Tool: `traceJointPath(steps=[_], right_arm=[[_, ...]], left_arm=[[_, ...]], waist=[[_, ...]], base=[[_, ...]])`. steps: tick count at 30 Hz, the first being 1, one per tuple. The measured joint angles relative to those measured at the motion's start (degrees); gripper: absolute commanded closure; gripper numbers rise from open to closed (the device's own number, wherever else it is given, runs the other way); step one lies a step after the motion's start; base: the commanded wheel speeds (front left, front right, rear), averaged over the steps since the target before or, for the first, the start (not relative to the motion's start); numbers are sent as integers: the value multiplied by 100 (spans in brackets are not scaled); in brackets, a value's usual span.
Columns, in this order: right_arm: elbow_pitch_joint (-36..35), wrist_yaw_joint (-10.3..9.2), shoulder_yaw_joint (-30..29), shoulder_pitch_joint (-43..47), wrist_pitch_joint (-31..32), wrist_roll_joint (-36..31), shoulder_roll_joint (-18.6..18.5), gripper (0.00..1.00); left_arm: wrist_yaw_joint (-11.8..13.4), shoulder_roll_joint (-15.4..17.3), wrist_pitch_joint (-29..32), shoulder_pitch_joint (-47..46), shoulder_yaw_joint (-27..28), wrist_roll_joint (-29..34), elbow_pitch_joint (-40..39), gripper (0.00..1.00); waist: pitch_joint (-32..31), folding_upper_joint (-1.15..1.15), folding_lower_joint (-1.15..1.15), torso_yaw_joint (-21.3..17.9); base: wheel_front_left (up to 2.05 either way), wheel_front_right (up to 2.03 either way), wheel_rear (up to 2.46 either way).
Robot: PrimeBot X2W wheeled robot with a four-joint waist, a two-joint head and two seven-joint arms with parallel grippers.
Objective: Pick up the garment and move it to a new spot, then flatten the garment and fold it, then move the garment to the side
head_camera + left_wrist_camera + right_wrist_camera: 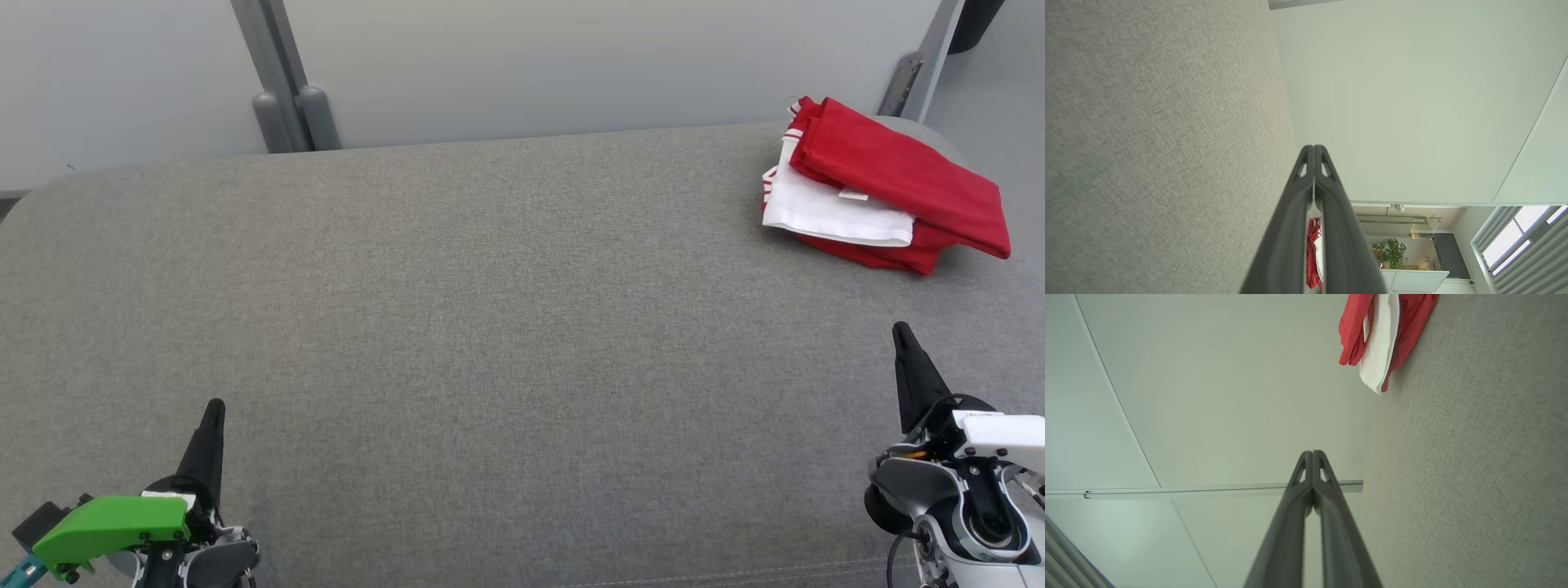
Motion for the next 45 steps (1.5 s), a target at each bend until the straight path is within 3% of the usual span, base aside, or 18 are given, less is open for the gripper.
traceJointPath(steps=[45], right_arm=[[63,2,-25,-10,18,0,2,100]], left_arm=[[-30,0,25,-14,24,0,110,100]], waist=[[-4,0,0,0]], base=[[0,0,0]])
